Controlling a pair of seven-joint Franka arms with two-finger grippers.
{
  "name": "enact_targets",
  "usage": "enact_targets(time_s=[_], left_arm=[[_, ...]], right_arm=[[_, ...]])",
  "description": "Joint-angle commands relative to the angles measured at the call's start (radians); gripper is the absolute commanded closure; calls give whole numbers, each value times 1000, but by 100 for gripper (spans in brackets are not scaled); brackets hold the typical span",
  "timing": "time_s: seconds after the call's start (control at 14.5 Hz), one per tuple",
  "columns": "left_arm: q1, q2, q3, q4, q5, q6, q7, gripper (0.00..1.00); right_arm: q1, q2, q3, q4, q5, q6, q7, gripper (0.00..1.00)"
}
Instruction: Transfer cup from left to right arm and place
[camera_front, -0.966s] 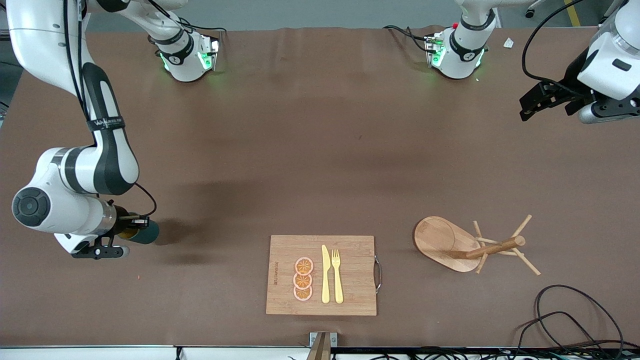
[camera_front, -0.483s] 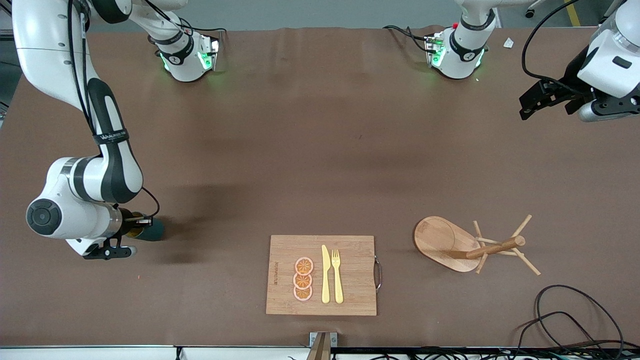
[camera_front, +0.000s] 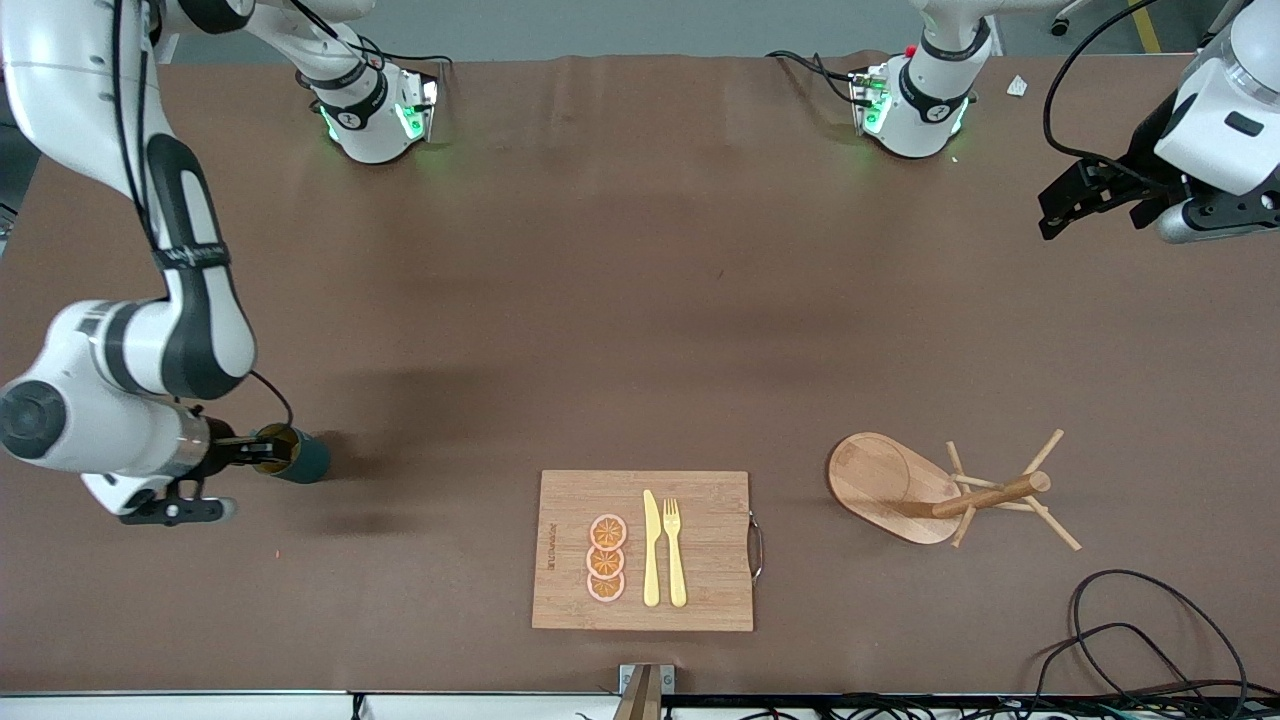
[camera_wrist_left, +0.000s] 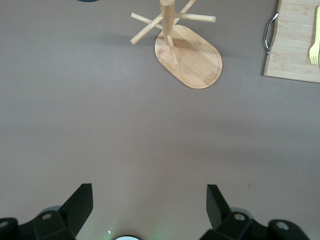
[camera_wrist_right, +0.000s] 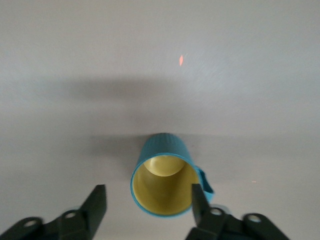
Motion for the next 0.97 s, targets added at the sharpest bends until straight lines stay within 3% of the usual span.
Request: enact_targets(time_s=[0.0,0.21,0.55,0.9], left_arm=[[3,-1,-4,16,-7,-19,0,0],[3,-1,-4,16,-7,-19,-2,0],[2,-1,-5,16,-2,-20,0,0],[12,-5,-4,9,-4,-43,44,0]], right_arm=[[-23,-141,19,-35,-12,-37,-22,0],[-24,-240,16,-26,-17,-163,51,0],[-33,-439,17,-40,-14,-183,61,0],[-64,-543,16,-40,-17,-281,58,0]])
